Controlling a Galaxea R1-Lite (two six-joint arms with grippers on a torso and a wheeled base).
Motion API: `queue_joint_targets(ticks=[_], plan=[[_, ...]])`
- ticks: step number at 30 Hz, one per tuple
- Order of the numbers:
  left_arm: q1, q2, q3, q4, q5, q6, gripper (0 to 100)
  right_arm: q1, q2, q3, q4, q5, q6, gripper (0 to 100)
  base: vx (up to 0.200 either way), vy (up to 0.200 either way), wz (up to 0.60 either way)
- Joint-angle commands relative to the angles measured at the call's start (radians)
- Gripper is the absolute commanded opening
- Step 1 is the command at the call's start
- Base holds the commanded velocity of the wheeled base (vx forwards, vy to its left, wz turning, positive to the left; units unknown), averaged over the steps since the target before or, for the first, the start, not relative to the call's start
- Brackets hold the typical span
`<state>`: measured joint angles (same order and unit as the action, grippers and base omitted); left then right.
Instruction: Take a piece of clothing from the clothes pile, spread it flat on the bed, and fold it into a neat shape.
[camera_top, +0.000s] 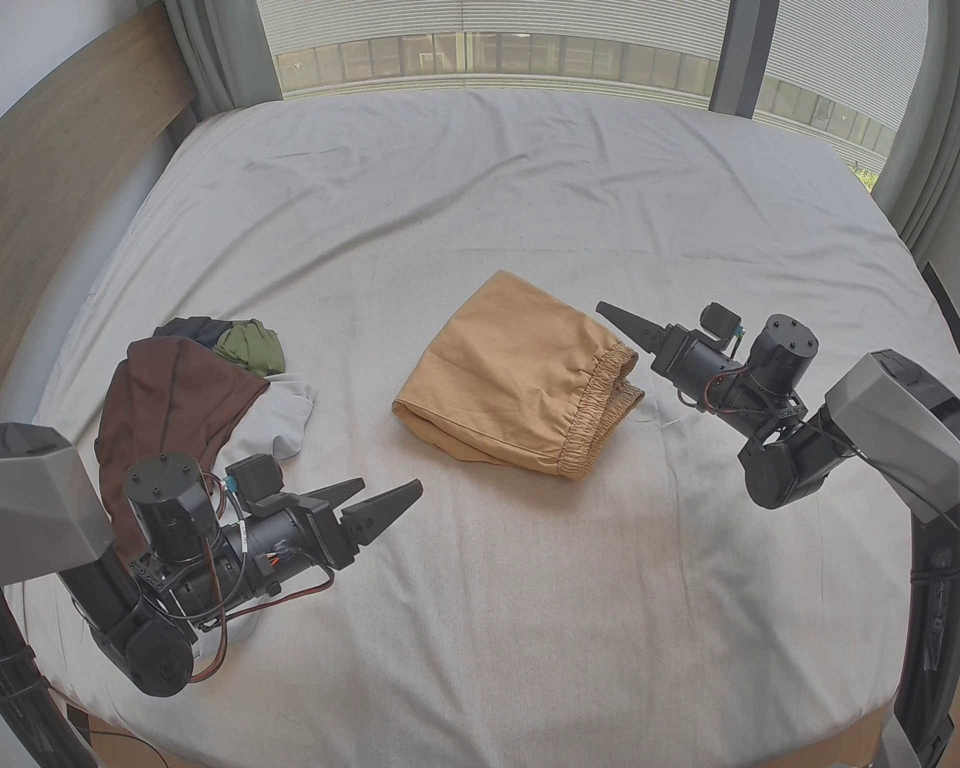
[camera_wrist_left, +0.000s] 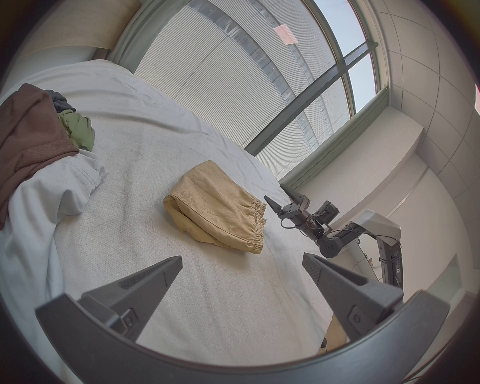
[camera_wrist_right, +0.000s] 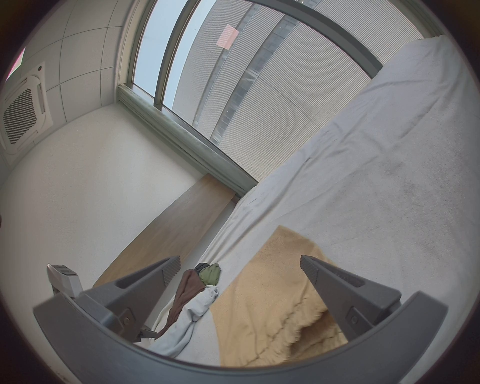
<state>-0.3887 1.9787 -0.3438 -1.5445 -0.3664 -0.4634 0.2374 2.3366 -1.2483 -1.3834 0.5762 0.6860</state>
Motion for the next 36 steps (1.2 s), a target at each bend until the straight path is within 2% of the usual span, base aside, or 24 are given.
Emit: queue_joint_targets(ticks=[1,6,15,27,29,32,36], plan=[[0.002,0.002,0.0,-0.002,0.0,-0.001,100,0.049,-0.019,0.018,0.0,0.001,-0.002,100,0.0,0.0,0.0],[0.002,0.002,-0.001,0.0,0.0,-0.001,100,0.068,0.004,0.027,0.007,0.001,-0.003,100,0.0,0.0,0.0],[0.004,0.008,-0.001,0.0,0.0,-0.001,100,0.045,0.118,0.023,-0.006,-0.006,-0.006,100,0.0,0.0,0.0],[0.004,0.002,0.0,0.0,0.001,0.0,100,0.054,0.135,0.03,-0.025,-0.01,-0.008,100,0.0,0.0,0.0],[0.004,-0.004,0.003,-0.002,0.001,-0.001,100,0.057,0.118,0.052,-0.045,-0.033,-0.008,100,0.0,0.0,0.0],[0.004,-0.08,0.006,-0.002,0.0,-0.009,100,0.062,0.0,0.173,-0.108,-0.045,-0.009,100,0.0,0.0,0.0],[0.002,-0.256,0.017,0.0,0.0,-0.126,100,0.069,-0.246,0.386,-0.137,-0.045,-0.022,100,0.0,0.0,0.0]])
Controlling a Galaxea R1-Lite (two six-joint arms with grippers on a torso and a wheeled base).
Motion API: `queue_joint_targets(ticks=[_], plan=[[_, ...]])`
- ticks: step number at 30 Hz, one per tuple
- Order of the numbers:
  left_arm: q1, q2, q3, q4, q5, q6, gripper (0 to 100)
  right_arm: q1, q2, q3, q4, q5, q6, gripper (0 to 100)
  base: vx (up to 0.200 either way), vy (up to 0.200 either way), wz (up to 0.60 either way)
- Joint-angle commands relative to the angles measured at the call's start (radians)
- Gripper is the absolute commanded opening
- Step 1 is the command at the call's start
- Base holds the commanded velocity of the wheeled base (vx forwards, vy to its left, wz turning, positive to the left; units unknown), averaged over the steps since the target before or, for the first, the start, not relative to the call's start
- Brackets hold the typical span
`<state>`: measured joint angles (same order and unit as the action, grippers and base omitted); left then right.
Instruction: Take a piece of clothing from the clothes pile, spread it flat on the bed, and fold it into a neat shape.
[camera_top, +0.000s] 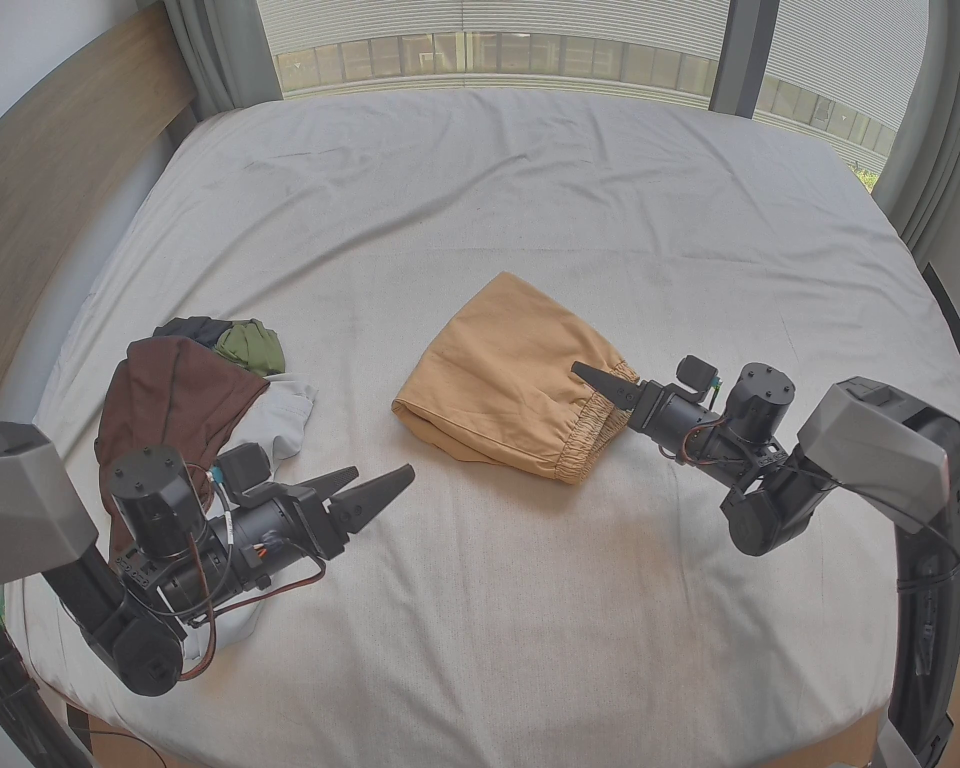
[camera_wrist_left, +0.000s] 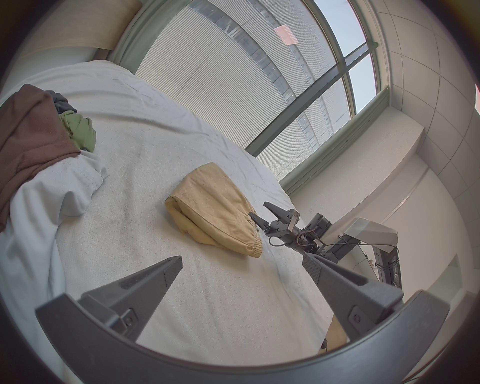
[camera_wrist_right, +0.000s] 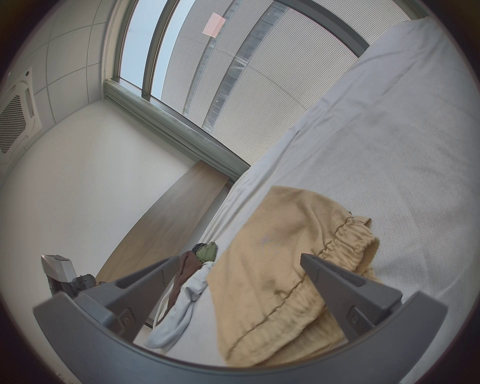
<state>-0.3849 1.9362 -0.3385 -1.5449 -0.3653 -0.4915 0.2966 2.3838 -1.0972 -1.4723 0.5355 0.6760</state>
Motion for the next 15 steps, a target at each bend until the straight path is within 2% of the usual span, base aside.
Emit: queue_joint_targets(ticks=[1,4,6,11,15], plan=[[-0.006,-0.264,0.019,0.0,-0.001,-0.137,100,0.012,-0.364,0.287,-0.048,-0.006,-0.019,100,0.0,0.0,0.0],[-0.015,-0.404,0.076,0.005,-0.034,-0.233,100,0.007,-0.563,0.435,-0.031,-0.006,-0.061,100,0.0,0.0,0.0],[-0.031,-0.467,0.111,0.008,-0.061,-0.226,100,0.003,-0.65,0.516,-0.023,-0.006,-0.087,100,0.0,0.0,0.0],[-0.029,-0.605,0.167,0.032,-0.06,-0.157,100,-0.039,-0.873,0.752,-0.016,-0.008,-0.142,100,0.0,0.0,0.0],[-0.029,-0.643,0.257,0.031,-0.058,-0.156,100,-0.053,-1.009,0.884,-0.016,-0.008,-0.142,100,0.0,0.0,0.0]])
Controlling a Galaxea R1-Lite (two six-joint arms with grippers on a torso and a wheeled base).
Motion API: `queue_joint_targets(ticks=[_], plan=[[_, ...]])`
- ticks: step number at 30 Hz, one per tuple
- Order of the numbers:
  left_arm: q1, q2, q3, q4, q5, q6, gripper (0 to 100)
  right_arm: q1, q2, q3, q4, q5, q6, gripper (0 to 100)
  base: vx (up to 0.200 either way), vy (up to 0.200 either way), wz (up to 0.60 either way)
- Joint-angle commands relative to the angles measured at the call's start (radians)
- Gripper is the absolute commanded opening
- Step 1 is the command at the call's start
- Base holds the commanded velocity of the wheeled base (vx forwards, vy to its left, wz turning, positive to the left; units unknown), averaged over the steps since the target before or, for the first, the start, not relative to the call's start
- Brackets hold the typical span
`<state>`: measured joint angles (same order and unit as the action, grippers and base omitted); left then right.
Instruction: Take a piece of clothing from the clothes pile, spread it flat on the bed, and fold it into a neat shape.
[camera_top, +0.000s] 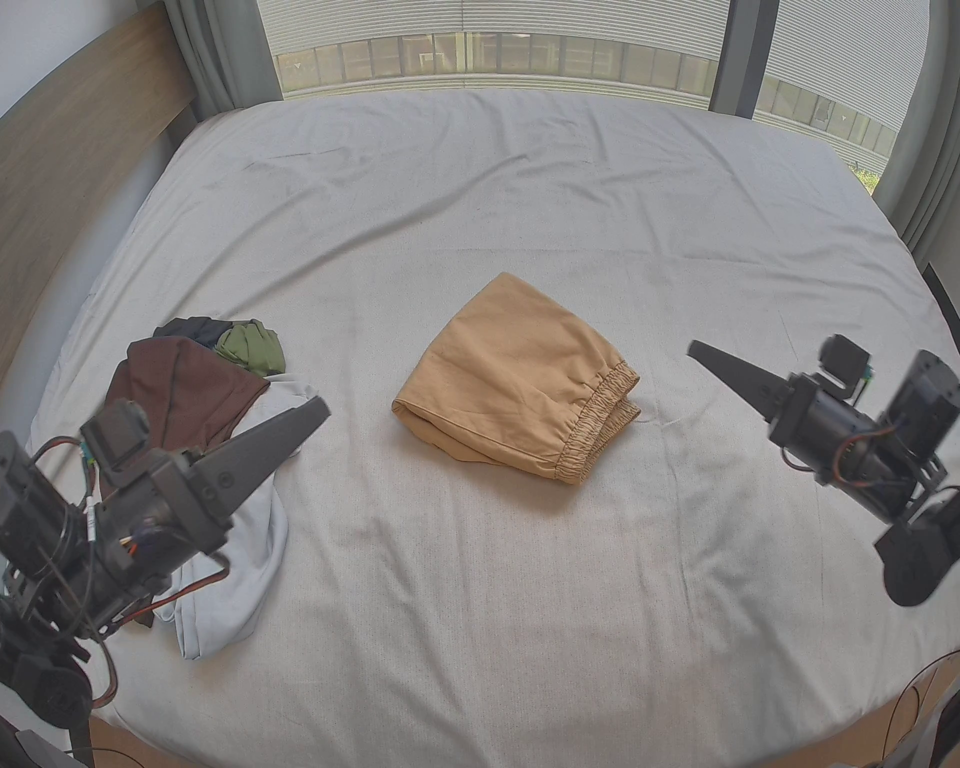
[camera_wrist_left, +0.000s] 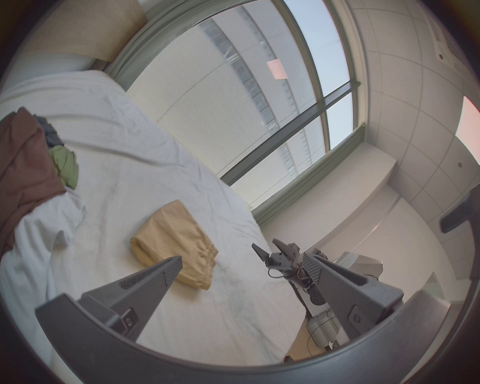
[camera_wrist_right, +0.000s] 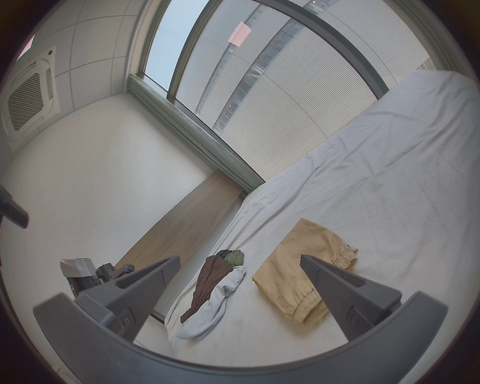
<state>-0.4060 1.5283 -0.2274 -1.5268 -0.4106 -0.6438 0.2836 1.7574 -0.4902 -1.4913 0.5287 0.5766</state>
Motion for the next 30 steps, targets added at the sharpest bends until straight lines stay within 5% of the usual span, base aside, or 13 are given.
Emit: queue_joint_targets(ticks=[1,7,10,17,19,30], plan=[[-0.008,-0.238,0.157,0.013,-0.013,-0.002,100,-0.041,-0.403,0.291,0.003,-0.001,-0.043,100,0.0,0.0,0.0],[-0.007,-0.261,0.227,0.007,-0.011,0.003,100,-0.15,-0.635,0.415,0.049,0.0,-0.044,100,0.0,0.0,0.0],[-0.022,-0.392,0.227,0.065,-0.028,-0.051,100,-0.215,-0.82,0.417,0.2,0.0,-0.046,100,0.0,0.0,0.0],[0.012,-0.547,0.227,0.183,-0.04,-0.068,100,-0.213,-1.144,0.395,0.549,0.007,-0.046,100,-0.2,-0.2,0.0],[0.068,-0.682,0.227,0.338,-0.046,-0.062,100,-0.202,-1.322,0.392,0.752,0.01,-0.047,100,-0.2,-0.2,0.0],[0.184,-1.011,0.227,0.645,-0.103,-0.062,100,-0.235,-1.639,0.401,1.097,0.008,-0.144,100,-0.055,-0.055,0.0]])
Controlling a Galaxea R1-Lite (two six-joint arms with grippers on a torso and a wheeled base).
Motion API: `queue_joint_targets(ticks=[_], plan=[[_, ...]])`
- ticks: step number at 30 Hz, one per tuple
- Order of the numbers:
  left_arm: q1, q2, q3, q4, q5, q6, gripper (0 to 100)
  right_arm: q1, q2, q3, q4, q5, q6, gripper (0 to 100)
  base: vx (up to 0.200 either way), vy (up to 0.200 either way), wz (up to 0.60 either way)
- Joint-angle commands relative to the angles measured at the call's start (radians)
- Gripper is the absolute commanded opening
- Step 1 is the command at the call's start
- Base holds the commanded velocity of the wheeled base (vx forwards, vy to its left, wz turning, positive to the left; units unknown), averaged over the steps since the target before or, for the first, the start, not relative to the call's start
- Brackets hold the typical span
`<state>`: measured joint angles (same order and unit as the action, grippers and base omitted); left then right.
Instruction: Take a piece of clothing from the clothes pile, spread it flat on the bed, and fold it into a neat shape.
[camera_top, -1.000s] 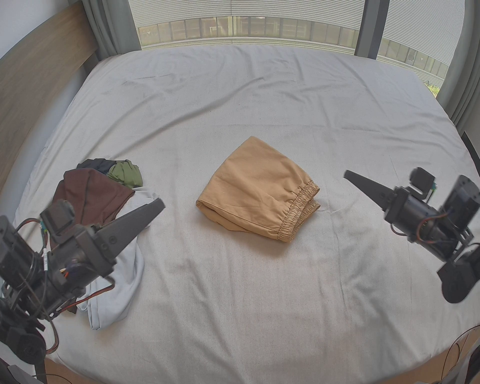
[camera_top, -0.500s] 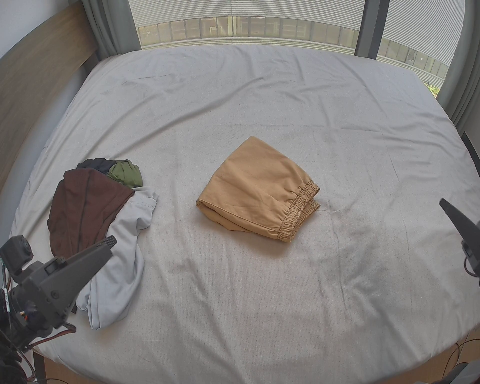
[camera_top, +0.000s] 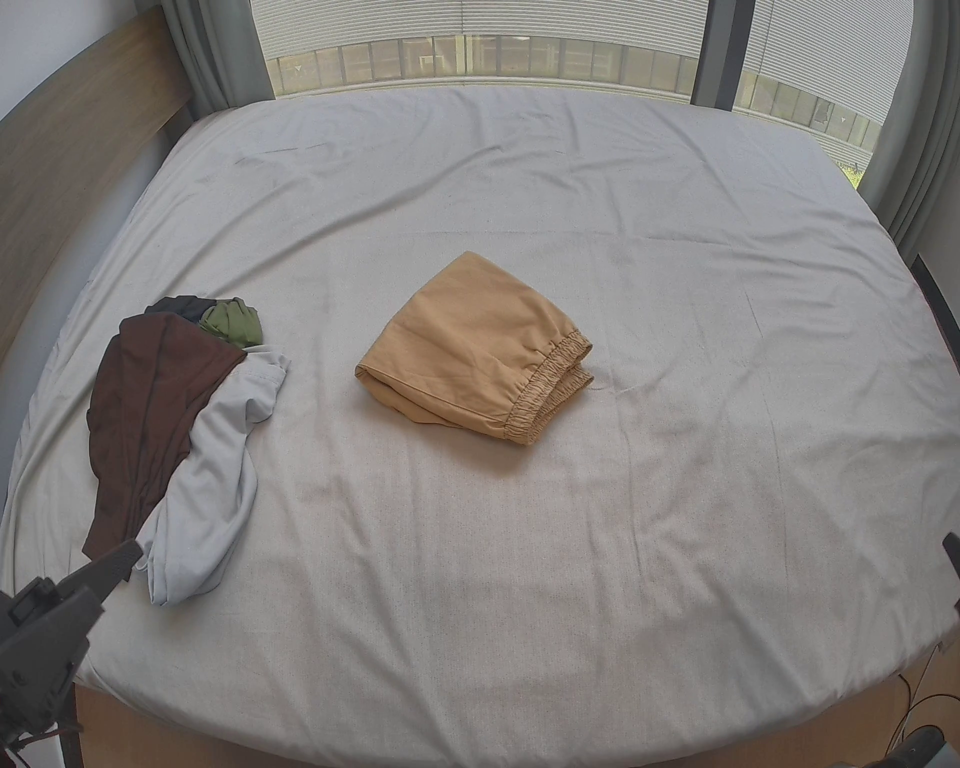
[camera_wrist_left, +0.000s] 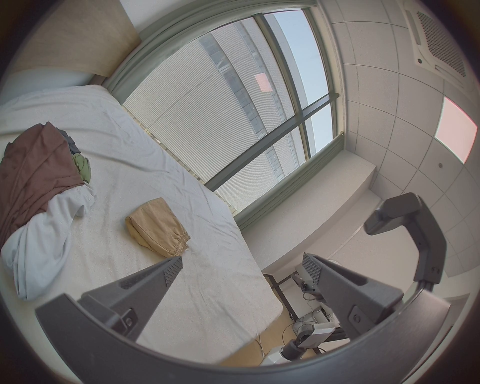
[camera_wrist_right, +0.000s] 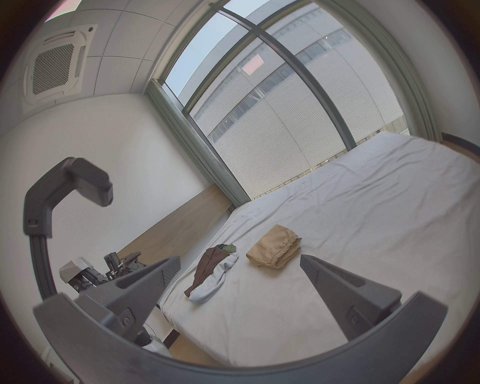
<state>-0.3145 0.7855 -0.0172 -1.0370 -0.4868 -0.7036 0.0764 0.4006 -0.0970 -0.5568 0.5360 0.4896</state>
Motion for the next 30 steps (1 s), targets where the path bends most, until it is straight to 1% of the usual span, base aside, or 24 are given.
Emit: queue_joint_targets(ticks=[1,2,4,5,6,7,11,15,17,18,19,20,23,24,25,26,27,28,29,30], plan=[[0.098,-0.287,0.017,0.169,-0.03,-0.002,100,-0.029,-0.301,0.008,0.189,0.001,-0.066,100,0.0,0.0,0.0],[0.1,-0.29,0.017,0.172,-0.032,-0.002,100,-0.029,-0.306,0.008,0.193,0.001,-0.069,100,0.0,0.0,0.0],[0.112,-0.328,0.017,0.213,-0.068,0.0,100,-0.069,-0.362,0.007,0.304,0.001,-0.167,100,0.0,0.0,0.0],[0.114,-0.335,0.016,0.222,-0.076,-0.002,100,-0.078,-0.384,0.005,0.334,0.001,-0.19,100,0.0,0.0,0.0],[0.114,-0.335,0.016,0.222,-0.076,-0.002,100,-0.078,-0.384,0.005,0.334,0.001,-0.19,100,0.0,0.0,0.0],[0.114,-0.344,0.016,0.229,-0.072,-0.002,100,-0.075,-0.401,0.014,0.377,-0.001,-0.204,100,0.0,0.0,0.0],[0.115,-0.402,0.017,0.236,-0.072,-0.005,100,-0.073,-0.401,0.066,0.374,-0.001,-0.201,100,0.0,0.0,0.0],[0.117,-0.424,0.016,0.264,-0.068,0.001,100,-0.075,-0.401,0.068,0.374,-0.002,-0.206,100,0.0,0.0,0.0],[0.126,-0.445,0.016,0.273,-0.068,0.004,100,-0.075,-0.401,0.065,0.377,-0.007,-0.207,100,0.0,0.0,0.0],[0.155,-0.473,0.016,0.293,-0.068,0.018,100,-0.075,-0.401,0.066,0.388,-0.014,-0.213,100,0.0,0.0,0.0],[0.19,-0.497,0.016,0.334,-0.072,0.053,100,-0.075,-0.401,0.079,0.396,-0.042,-0.236,100,0.0,0.0,0.0],[0.199,-0.505,0.016,0.35,-0.072,0.067,100,-0.075,-0.401,0.086,0.399,-0.056,-0.246,100,0.0,0.0,0.0],[0.25,-0.559,0.016,0.465,-0.073,0.184,100,-0.073,-0.401,0.097,0.436,-0.186,-0.339,100,0.0,0.0,0.0],[0.282,-0.611,0.016,0.568,-0.072,0.28,100,-0.073,-0.401,0.097,0.488,-0.297,-0.398,100,0.0,0.0,0.0],[0.305,-0.647,0.016,0.638,-0.072,0.343,100,-0.073,-0.401,0.097,0.502,-0.37,-0.427,100,0.0,0.0,0.0],[0.322,-0.675,0.016,0.692,-0.068,0.386,100,-0.073,-0.401,0.097,0.5,-0.412,-0.44,100,0.0,0.0,0.0],[0.351,-0.718,0.016,0.776,-0.065,0.454,100,-0.075,-0.401,0.095,0.503,-0.461,-0.462,100,0.0,0.0,0.0],[0.356,-0.729,0.017,0.833,-0.026,0.518,100,-0.075,-0.401,0.092,0.511,-0.485,-0.493,100,0.0,0.0,0.0],[0.353,-0.724,0.017,0.861,0.037,0.549,100,-0.075,-0.401,0.091,0.512,-0.499,-0.522,100,0.0,0.0,0.0],[0.353,-0.724,0.017,0.871,0.091,0.552,100,-0.075,-0.401,0.091,0.512,-0.505,-0.54,100,0.0,0.0,0.0]])
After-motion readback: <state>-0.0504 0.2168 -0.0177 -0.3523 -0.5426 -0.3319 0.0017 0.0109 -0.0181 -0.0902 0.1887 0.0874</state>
